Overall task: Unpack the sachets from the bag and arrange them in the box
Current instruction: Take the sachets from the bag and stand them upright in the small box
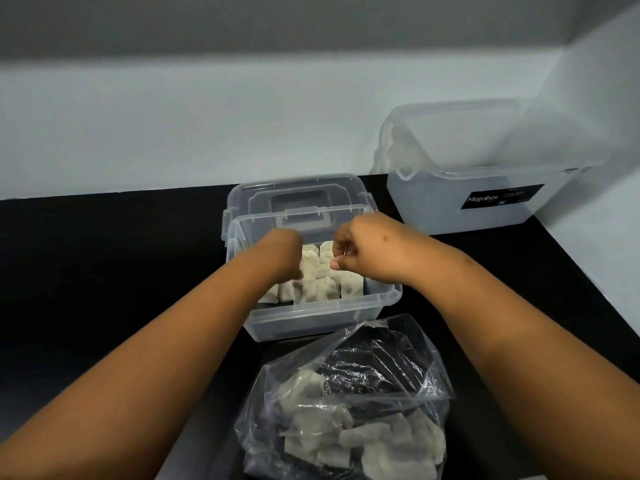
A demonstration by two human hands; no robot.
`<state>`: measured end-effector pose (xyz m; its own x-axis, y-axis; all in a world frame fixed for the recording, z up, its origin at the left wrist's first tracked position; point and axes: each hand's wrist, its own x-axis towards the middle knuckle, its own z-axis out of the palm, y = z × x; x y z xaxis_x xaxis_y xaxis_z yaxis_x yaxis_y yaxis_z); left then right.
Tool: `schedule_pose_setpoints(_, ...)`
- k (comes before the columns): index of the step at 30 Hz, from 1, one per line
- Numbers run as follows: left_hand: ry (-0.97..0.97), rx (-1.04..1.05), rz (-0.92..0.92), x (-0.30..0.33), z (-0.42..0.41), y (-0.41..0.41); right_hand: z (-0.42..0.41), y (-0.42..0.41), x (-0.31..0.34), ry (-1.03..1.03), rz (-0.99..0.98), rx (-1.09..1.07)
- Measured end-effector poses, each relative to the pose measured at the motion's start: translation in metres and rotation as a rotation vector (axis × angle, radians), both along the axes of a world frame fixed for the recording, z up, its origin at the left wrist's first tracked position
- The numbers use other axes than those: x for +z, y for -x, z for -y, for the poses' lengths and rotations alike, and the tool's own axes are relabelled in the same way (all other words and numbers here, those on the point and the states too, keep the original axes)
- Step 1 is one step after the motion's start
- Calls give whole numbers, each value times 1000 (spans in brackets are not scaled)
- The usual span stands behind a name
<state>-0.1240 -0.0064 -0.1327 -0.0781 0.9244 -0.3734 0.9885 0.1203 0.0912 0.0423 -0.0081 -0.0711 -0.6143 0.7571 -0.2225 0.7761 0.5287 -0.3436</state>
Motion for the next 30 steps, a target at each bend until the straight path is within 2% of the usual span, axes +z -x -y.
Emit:
schedule_pose_setpoints(3, -199, 38, 110, 19, 19, 0, 15, -11, 8, 47, -99, 34)
schedule_pose_setpoints(6, -464, 33, 275, 38, 63, -4, 35, -29, 10, 264, -133, 133)
schedule_pose_setpoints(9, -589, -39, 301, 41, 116, -16, 56, -45, -8, 542, -55, 184)
schedule_pose_setpoints(12, -631, -80, 334, 24, 158, -24, 68, -49, -40, 568, 64, 199)
schedule_pose_setpoints(15, -590, -100, 350, -1, 188, -26, 74, -41, -74, 460, 53, 141)
schedule_pose_setpoints(20, -364, -46, 93, -41, 226, -19, 86, -16, -113, 282, -82, 44)
schedule_pose_setpoints(22, -282, -8, 54, -50, 234, -21, 91, -9, -122, 260, -71, 39)
schedule_pose_setpoints(25, -228, 49, 88, -62, 239, -26, 98, -4, -132, 190, -63, 72)
schedule_pose_setpoints(30, -223, 128, 144, -74, 244, -29, 104, -1, -139, 209, -117, 96)
